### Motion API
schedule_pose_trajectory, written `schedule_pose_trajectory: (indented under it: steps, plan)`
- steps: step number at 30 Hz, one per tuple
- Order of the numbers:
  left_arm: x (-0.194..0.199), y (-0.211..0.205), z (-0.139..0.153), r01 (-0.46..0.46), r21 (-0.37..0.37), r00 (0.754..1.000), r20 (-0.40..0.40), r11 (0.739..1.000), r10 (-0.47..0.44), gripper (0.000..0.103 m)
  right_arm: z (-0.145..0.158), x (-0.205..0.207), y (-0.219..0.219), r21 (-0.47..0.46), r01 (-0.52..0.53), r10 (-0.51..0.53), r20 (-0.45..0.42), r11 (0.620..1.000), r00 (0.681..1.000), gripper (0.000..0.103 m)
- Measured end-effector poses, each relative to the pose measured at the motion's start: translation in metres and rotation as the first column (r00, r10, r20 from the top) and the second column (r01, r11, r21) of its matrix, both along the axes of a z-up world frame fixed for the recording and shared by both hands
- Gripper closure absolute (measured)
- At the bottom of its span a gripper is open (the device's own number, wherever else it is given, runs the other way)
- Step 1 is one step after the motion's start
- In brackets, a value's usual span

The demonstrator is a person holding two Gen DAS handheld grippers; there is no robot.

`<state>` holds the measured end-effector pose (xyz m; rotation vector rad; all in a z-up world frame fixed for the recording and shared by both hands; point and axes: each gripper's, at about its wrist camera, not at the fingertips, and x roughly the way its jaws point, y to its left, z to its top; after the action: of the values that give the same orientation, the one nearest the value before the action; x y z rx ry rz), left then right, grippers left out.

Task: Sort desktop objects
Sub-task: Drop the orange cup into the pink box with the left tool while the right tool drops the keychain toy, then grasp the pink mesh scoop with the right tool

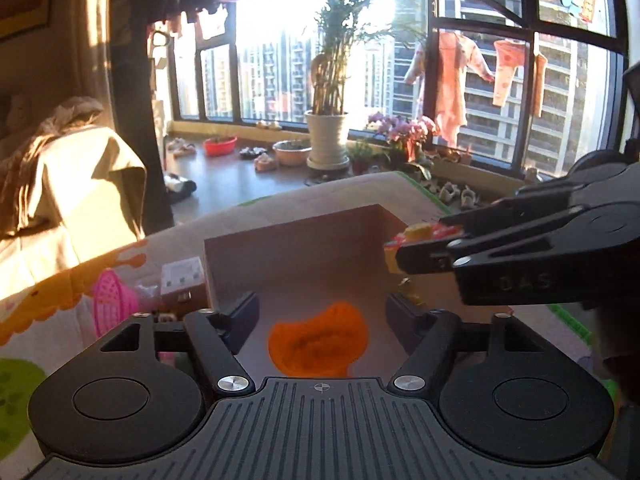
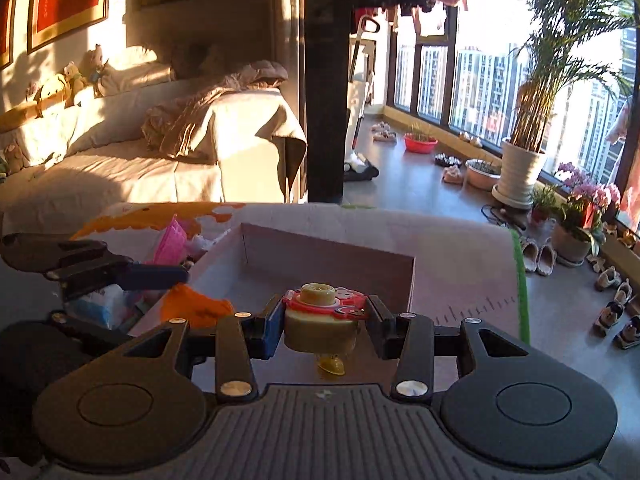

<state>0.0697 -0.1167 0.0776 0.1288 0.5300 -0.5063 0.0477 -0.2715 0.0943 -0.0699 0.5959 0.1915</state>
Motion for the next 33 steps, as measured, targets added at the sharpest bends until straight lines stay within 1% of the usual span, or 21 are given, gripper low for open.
schedule_pose_trajectory:
  steps: [1, 2, 4, 5, 7, 9, 11, 12, 14, 15, 17, 19, 20, 23, 25, 28, 30, 32, 33]
  plan:
    - [-0.006, 0.006, 0.0, -0.009, -0.008, 1.0, -0.007, 1.0, 0.009, 0.015, -0.006, 0.002, 0.002, -0.004, -0.009, 0.009, -0.023, 1.0, 1.0, 0.059]
    - [-0.016, 0.017, -0.001, -0.027, -0.009, 0.999, -0.017, 1.0, 0.027, 0.012, -0.011, 0.003, 0.003, -0.008, -0.015, 0.014, -0.035, 1.0, 0.999, 0.059]
    - [-0.032, 0.04, -0.003, -0.073, -0.023, 0.997, -0.033, 0.997, 0.072, 0.011, -0.018, 0.003, 0.007, -0.022, -0.025, 0.023, -0.051, 0.999, 0.998, 0.058]
    - [-0.04, 0.052, -0.005, -0.092, -0.034, 0.995, -0.045, 0.995, 0.09, 0.009, -0.02, 0.001, 0.009, -0.025, -0.028, 0.027, -0.055, 0.999, 0.998, 0.058]
    - [-0.049, 0.072, -0.009, -0.136, -0.03, 0.989, -0.06, 0.99, 0.134, 0.008, -0.019, -0.001, 0.011, -0.026, -0.031, 0.029, -0.065, 0.999, 0.997, 0.058]
    - [-0.053, 0.086, -0.016, -0.199, 0.029, 0.978, -0.061, 0.98, 0.2, 0.006, -0.013, 0.0, 0.013, -0.006, -0.032, 0.032, -0.086, 0.999, 0.996, 0.058]
    - [-0.047, 0.099, -0.024, -0.274, 0.108, 0.957, -0.069, 0.956, 0.282, 0.005, -0.003, 0.007, 0.019, 0.038, -0.041, 0.046, -0.115, 0.998, 0.992, 0.058]
    - [-0.044, 0.106, -0.028, -0.301, 0.124, 0.947, -0.082, 0.945, 0.312, 0.005, 0.003, 0.012, 0.025, 0.054, -0.051, 0.058, -0.124, 0.997, 0.991, 0.058]
    - [-0.04, 0.123, -0.034, -0.344, 0.117, 0.925, -0.127, 0.932, 0.357, 0.004, 0.012, 0.022, 0.041, 0.061, -0.067, 0.074, -0.123, 0.996, 0.99, 0.058]
    - [-0.039, 0.129, -0.036, -0.354, 0.106, 0.92, -0.142, 0.929, 0.366, 0.004, 0.017, 0.03, 0.053, 0.06, -0.078, 0.085, -0.121, 0.995, 0.989, 0.058]
    - [-0.042, 0.141, -0.038, -0.367, 0.088, 0.914, -0.15, 0.926, 0.376, 0.003, 0.025, 0.046, 0.074, 0.084, -0.111, 0.122, -0.138, 0.99, 0.983, 0.058]
    - [-0.046, 0.146, -0.039, -0.366, 0.076, 0.915, -0.154, 0.928, 0.373, 0.003, 0.03, 0.07, 0.1, 0.123, -0.145, 0.166, -0.183, 0.982, 0.969, 0.058]
    - [-0.047, 0.148, -0.039, -0.363, 0.069, 0.916, -0.157, 0.929, 0.369, 0.002, 0.03, 0.08, 0.113, 0.127, -0.155, 0.178, -0.201, 0.98, 0.963, 0.058]
    - [-0.049, 0.153, -0.04, -0.356, 0.054, 0.92, -0.155, 0.933, 0.36, 0.002, 0.019, 0.115, 0.156, 0.105, -0.161, 0.183, -0.248, 0.981, 0.951, 0.058]
    - [-0.051, 0.155, -0.04, -0.352, 0.047, 0.923, -0.152, 0.935, 0.355, 0.002, 0.008, 0.136, 0.181, 0.078, -0.151, 0.166, -0.268, 0.986, 0.949, 0.058]
    - [-0.05, 0.157, -0.042, -0.353, 0.053, 0.922, -0.151, 0.934, 0.357, 0.001, -0.011, 0.162, 0.206, 0.007, -0.126, 0.123, -0.275, 0.992, 0.953, 0.058]
    - [-0.05, 0.16, -0.043, -0.355, 0.05, 0.921, -0.153, 0.934, 0.358, 0.001, -0.024, 0.175, 0.215, -0.029, -0.115, 0.101, -0.293, 0.993, 0.951, 0.059]
    - [-0.05, 0.164, -0.044, -0.358, 0.04, 0.92, -0.154, 0.933, 0.36, 0.001, -0.036, 0.182, 0.22, -0.051, -0.111, 0.09, -0.315, 0.992, 0.945, 0.07]
    - [-0.051, 0.166, -0.044, -0.361, 0.034, 0.92, -0.154, 0.932, 0.362, 0.001, -0.04, 0.183, 0.222, -0.057, -0.119, 0.094, -0.328, 0.991, 0.94, 0.08]
